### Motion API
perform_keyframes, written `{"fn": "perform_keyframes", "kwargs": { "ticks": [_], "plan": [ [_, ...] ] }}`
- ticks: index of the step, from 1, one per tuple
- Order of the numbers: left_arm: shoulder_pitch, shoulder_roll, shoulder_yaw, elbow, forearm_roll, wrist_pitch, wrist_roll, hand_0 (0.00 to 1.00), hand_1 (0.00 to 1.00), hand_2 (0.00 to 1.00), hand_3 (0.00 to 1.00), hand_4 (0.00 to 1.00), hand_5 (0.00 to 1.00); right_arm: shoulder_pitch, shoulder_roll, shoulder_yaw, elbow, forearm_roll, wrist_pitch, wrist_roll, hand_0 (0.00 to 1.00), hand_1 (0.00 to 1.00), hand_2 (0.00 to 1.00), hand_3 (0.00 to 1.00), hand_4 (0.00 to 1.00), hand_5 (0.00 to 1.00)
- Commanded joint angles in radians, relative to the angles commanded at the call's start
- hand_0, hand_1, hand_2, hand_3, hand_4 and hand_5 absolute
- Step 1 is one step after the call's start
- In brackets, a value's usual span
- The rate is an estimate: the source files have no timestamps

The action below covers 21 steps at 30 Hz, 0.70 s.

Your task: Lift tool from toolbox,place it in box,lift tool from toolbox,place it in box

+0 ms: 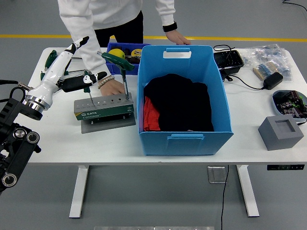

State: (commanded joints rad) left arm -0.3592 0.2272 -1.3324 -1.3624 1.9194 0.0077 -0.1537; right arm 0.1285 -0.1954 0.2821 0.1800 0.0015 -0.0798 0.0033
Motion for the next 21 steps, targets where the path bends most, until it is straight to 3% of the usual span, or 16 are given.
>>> {"fn": "perform_keyframes", "kwargs": {
  "ticks": [2, 3, 4, 8, 15, 16, 21],
  "plan": [
    [-0.028, 0.016, 0.028, 0.001, 0.064, -0.011, 0.007, 0.998, 0.998, 0.998, 0.998, 0.998, 0.448, 0.001, 0.000, -0.004, 0.000, 0.005, 0.000, 0.001, 0.736, 0.731, 0.784, 0.617, 0.833, 0.746],
    [-0.054, 0.029, 0.056, 0.004, 0.108, -0.021, 0.013, 0.998, 0.998, 0.998, 0.998, 0.998, 0.448, 0.001, 0.000, -0.006, 0.000, 0.007, 0.000, 0.001, 0.736, 0.731, 0.784, 0.617, 0.833, 0.746],
    [-0.076, 0.039, 0.079, 0.006, 0.146, -0.029, 0.019, 0.998, 0.998, 0.998, 0.998, 0.998, 0.387, 0.002, -0.001, -0.008, 0.000, 0.009, 0.000, 0.001, 0.737, 0.731, 0.783, 0.617, 0.833, 0.746],
    [-0.181, 0.068, 0.180, 0.036, 0.275, -0.062, 0.063, 0.998, 0.998, 0.998, 0.998, 0.998, 0.387, 0.004, -0.002, -0.012, 0.000, 0.012, 0.000, 0.000, 0.737, 0.731, 0.783, 0.617, 0.833, 0.746],
    [-0.330, 0.063, 0.290, 0.141, 0.304, -0.122, 0.135, 0.998, 0.998, 0.998, 0.998, 0.998, 0.367, 0.006, -0.002, -0.046, 0.000, 0.042, 0.001, 0.003, 0.737, 0.731, 0.783, 0.617, 0.833, 0.746],
    [-0.344, 0.062, 0.300, 0.151, 0.303, -0.127, 0.138, 0.998, 0.998, 0.963, 0.893, 0.998, 0.345, 0.006, -0.003, -0.050, 0.000, 0.045, 0.001, 0.003, 0.739, 0.732, 0.782, 0.616, 0.834, 0.745],
    [-0.440, 0.053, 0.361, 0.257, 0.272, -0.173, 0.152, 0.998, 0.998, 0.963, 0.893, 0.998, 0.345, 0.009, -0.004, -0.081, 0.000, 0.070, 0.001, 0.005, 0.739, 0.732, 0.782, 0.616, 0.834, 0.745]
  ]
}}
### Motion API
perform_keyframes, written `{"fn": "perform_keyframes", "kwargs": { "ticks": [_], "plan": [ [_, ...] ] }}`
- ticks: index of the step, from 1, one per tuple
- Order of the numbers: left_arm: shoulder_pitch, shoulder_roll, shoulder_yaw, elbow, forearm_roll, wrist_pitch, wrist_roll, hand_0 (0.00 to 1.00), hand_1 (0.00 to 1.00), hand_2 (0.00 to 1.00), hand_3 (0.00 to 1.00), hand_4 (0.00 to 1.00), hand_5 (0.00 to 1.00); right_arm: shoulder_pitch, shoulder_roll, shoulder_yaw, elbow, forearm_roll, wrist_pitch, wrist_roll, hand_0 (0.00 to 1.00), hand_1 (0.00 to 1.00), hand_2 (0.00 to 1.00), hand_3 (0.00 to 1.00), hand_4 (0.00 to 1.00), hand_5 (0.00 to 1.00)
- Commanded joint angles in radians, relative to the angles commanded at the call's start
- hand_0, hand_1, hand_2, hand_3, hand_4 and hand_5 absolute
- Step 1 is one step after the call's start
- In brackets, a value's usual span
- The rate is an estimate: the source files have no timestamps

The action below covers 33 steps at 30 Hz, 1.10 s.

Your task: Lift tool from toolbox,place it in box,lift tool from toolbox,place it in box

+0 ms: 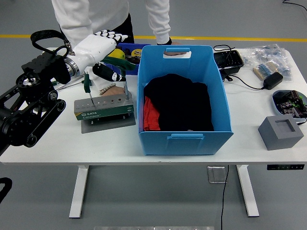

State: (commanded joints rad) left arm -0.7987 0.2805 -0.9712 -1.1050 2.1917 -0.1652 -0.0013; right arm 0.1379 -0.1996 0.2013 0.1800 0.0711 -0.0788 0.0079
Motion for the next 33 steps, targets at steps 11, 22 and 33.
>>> {"fn": "perform_keyframes", "kwargs": {
  "ticks": [11, 22, 33],
  "plan": [
    [-0.109, -0.045, 0.060, 0.186, -0.050, -0.075, 0.046, 0.803, 0.760, 0.690, 0.712, 0.998, 0.345, 0.004, -0.003, -0.047, 0.000, 0.036, 0.002, 0.005, 0.740, 0.732, 0.782, 0.616, 0.834, 0.746],
    [-0.133, -0.073, 0.095, 0.266, -0.133, -0.059, 0.083, 0.533, 0.525, 0.473, 0.583, 0.998, 0.592, 0.006, -0.002, -0.096, 0.000, 0.078, -0.004, 0.010, 0.740, 0.732, 0.780, 0.616, 0.834, 0.747],
    [-0.147, -0.089, 0.156, 0.301, -0.159, -0.030, 0.096, 0.315, 0.283, 0.285, 0.405, 0.998, 0.743, 0.005, -0.001, -0.090, 0.002, 0.063, -0.008, 0.005, 0.741, 0.732, 0.780, 0.615, 0.833, 0.746]
  ]
}}
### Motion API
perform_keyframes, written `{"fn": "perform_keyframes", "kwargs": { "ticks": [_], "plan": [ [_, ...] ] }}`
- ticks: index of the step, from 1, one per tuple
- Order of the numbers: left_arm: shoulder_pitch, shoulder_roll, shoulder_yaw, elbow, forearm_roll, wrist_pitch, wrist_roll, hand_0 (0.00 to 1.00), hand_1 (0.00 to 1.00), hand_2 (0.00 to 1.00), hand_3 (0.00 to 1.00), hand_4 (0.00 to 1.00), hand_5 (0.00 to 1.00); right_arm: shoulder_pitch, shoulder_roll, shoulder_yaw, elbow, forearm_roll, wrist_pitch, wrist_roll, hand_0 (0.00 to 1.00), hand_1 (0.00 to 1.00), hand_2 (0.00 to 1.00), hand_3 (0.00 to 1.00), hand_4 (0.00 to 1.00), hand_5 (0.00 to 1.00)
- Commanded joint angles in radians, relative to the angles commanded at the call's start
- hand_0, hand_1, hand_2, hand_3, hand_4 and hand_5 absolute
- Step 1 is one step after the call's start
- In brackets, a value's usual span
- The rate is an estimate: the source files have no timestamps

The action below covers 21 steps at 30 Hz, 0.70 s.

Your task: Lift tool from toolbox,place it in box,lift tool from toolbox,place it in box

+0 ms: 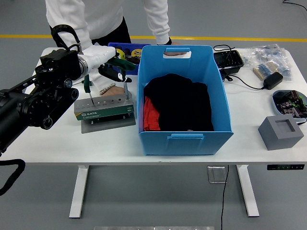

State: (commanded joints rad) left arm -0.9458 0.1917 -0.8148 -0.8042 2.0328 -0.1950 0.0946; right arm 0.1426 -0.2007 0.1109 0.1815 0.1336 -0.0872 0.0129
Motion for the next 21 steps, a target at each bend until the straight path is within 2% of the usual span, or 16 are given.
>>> {"fn": "perform_keyframes", "kwargs": {
  "ticks": [3, 4, 9, 10, 15, 16, 21],
  "plan": [
    [-0.003, -0.005, 0.010, 0.009, -0.005, 0.012, 0.006, 0.315, 0.283, 0.285, 0.405, 0.998, 0.743, -0.001, 0.000, 0.003, 0.000, -0.005, 0.000, -0.001, 0.741, 0.732, 0.780, 0.615, 0.833, 0.746],
    [-0.002, -0.007, 0.012, 0.011, -0.006, 0.016, 0.008, 0.256, 0.189, 0.198, 0.326, 0.998, 0.769, -0.001, 0.000, 0.003, 0.000, -0.006, 0.000, -0.001, 0.740, 0.733, 0.779, 0.615, 0.833, 0.746],
    [0.002, -0.014, 0.023, 0.015, -0.008, 0.036, 0.020, 0.256, 0.189, 0.198, 0.326, 0.998, 0.769, -0.002, 0.002, 0.004, 0.001, -0.007, 0.000, -0.001, 0.740, 0.733, 0.779, 0.615, 0.833, 0.746],
    [0.002, -0.015, 0.027, 0.016, -0.007, 0.039, 0.021, 0.188, 0.126, 0.148, 0.256, 0.998, 0.778, -0.002, 0.002, 0.005, 0.001, -0.007, 0.000, -0.001, 0.740, 0.734, 0.778, 0.614, 0.831, 0.745],
    [-0.003, -0.018, 0.035, 0.031, -0.011, 0.054, 0.028, 0.188, 0.126, 0.148, 0.256, 0.998, 0.778, -0.001, 0.001, 0.001, 0.001, -0.001, 0.000, 0.000, 0.740, 0.734, 0.778, 0.614, 0.831, 0.745],
    [-0.003, -0.019, 0.036, 0.033, -0.013, 0.057, 0.028, 0.162, 0.085, 0.110, 0.198, 0.998, 0.788, 0.000, 0.001, 0.001, 0.001, 0.000, 0.000, 0.000, 0.740, 0.733, 0.778, 0.613, 0.831, 0.745],
    [-0.001, -0.023, 0.048, 0.049, -0.034, 0.098, 0.029, 0.162, 0.085, 0.110, 0.198, 0.998, 0.788, 0.002, 0.001, 0.000, 0.001, 0.000, 0.001, 0.001, 0.740, 0.733, 0.778, 0.613, 0.831, 0.745]
  ]
}}
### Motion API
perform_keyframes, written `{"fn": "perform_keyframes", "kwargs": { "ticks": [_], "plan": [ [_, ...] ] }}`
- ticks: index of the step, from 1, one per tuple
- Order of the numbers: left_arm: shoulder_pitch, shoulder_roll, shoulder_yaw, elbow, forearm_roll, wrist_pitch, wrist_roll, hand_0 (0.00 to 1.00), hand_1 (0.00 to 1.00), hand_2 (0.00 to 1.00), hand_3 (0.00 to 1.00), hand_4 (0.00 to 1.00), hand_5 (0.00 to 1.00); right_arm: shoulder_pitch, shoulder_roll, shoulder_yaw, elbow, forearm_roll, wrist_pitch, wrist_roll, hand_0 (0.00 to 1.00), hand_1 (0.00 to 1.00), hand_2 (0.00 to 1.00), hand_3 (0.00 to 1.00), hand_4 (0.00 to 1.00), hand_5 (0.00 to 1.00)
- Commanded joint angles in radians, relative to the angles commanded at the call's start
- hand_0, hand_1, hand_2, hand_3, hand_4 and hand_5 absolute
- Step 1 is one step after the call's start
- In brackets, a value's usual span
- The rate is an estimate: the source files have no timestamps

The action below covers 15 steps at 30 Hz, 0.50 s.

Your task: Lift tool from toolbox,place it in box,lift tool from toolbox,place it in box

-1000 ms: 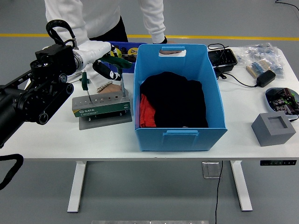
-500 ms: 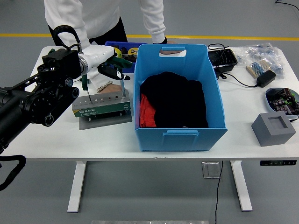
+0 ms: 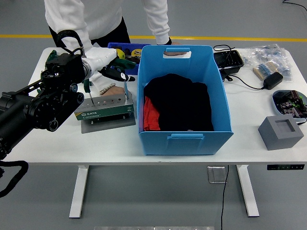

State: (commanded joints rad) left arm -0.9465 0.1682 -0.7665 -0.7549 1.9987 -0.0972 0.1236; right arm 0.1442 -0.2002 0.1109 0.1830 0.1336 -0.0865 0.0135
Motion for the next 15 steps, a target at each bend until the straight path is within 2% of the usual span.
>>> {"fn": "perform_keyframes", "kwargs": {
  "ticks": [1, 6, 7, 12, 13, 15],
  "plan": [
    [0.001, -0.001, 0.002, 0.003, -0.003, 0.009, -0.001, 0.137, 0.050, 0.075, 0.139, 0.998, 0.790, 0.000, 0.000, 0.000, 0.000, 0.000, 0.000, 0.000, 0.740, 0.733, 0.778, 0.613, 0.831, 0.746],
    [0.005, -0.004, 0.009, 0.017, -0.013, 0.051, -0.009, 0.137, 0.050, 0.075, 0.139, 0.998, 0.790, 0.001, 0.000, 0.001, 0.000, 0.001, 0.000, 0.000, 0.740, 0.733, 0.778, 0.613, 0.831, 0.746],
    [0.005, -0.004, 0.011, 0.018, -0.013, 0.058, -0.012, 0.108, 0.024, 0.041, 0.092, 0.998, 0.785, 0.001, 0.000, 0.001, 0.000, 0.001, 0.000, 0.000, 0.740, 0.732, 0.777, 0.612, 0.829, 0.748],
    [0.006, -0.003, 0.021, 0.021, -0.012, 0.094, -0.031, 0.108, 0.024, 0.041, 0.092, 0.998, 0.785, 0.002, 0.000, 0.001, 0.000, 0.000, 0.000, -0.001, 0.740, 0.732, 0.777, 0.612, 0.829, 0.748],
    [0.006, -0.002, 0.025, 0.021, -0.012, 0.101, -0.036, 0.076, 0.002, 0.014, 0.064, 0.998, 0.712, 0.002, 0.000, 0.001, 0.000, 0.000, 0.000, -0.001, 0.739, 0.732, 0.777, 0.611, 0.828, 0.746],
    [0.004, -0.001, 0.034, 0.017, -0.011, 0.121, -0.047, 0.076, 0.002, 0.014, 0.064, 0.998, 0.712, 0.002, 0.000, 0.000, 0.000, 0.002, 0.000, 0.000, 0.739, 0.732, 0.777, 0.611, 0.828, 0.746]
  ]
}}
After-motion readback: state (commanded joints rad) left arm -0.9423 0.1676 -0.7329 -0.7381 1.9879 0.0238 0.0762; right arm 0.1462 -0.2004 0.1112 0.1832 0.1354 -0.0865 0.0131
